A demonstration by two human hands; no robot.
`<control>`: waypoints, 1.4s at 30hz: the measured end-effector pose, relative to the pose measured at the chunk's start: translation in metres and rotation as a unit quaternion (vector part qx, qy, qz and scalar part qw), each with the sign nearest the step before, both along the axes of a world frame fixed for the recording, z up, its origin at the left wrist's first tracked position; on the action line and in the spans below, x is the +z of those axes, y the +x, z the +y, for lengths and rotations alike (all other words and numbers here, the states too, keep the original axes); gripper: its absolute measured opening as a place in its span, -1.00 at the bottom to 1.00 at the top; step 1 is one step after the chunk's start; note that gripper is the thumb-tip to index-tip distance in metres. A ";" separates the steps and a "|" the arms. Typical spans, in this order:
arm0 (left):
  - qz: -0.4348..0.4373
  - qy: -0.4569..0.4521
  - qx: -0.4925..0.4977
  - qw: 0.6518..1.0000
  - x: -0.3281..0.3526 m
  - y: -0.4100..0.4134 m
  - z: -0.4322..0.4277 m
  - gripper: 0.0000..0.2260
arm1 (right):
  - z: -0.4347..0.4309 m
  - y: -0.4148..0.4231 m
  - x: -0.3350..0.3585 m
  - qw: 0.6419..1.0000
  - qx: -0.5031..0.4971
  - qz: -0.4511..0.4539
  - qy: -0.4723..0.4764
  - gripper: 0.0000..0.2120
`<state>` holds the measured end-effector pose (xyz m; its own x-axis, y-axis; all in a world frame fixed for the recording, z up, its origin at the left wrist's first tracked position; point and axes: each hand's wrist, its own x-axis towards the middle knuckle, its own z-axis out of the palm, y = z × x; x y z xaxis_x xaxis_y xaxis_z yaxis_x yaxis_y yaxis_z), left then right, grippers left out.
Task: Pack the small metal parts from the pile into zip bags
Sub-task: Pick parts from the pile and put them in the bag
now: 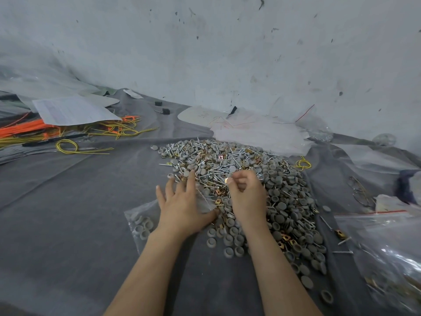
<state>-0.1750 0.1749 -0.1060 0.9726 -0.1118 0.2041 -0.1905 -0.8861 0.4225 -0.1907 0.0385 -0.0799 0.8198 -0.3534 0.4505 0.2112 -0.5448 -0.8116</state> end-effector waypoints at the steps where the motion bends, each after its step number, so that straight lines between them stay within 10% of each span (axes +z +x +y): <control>1: -0.016 -0.017 0.002 1.000 0.000 -0.001 -0.001 0.02 | 0.001 0.000 0.001 1.000 0.022 0.011 -0.010 -0.93; 6: -0.071 -0.067 0.006 0.995 0.002 -0.008 0.000 -0.10 | 0.012 -0.003 0.004 0.982 0.159 0.072 -0.073 -0.85; 15: -0.079 -0.063 0.003 0.995 0.001 -0.011 -0.002 -0.15 | 0.013 -0.003 -0.008 0.918 -0.033 0.203 -0.338 -0.76; 33: -0.070 -0.064 0.013 0.995 0.000 -0.012 -0.003 -0.16 | 0.020 -0.001 0.001 0.890 -0.035 0.267 -0.368 -0.77; 42: -0.062 -0.056 0.009 0.997 0.001 -0.012 -0.004 -0.16 | 0.009 0.000 0.001 0.992 0.004 0.067 -0.107 -0.91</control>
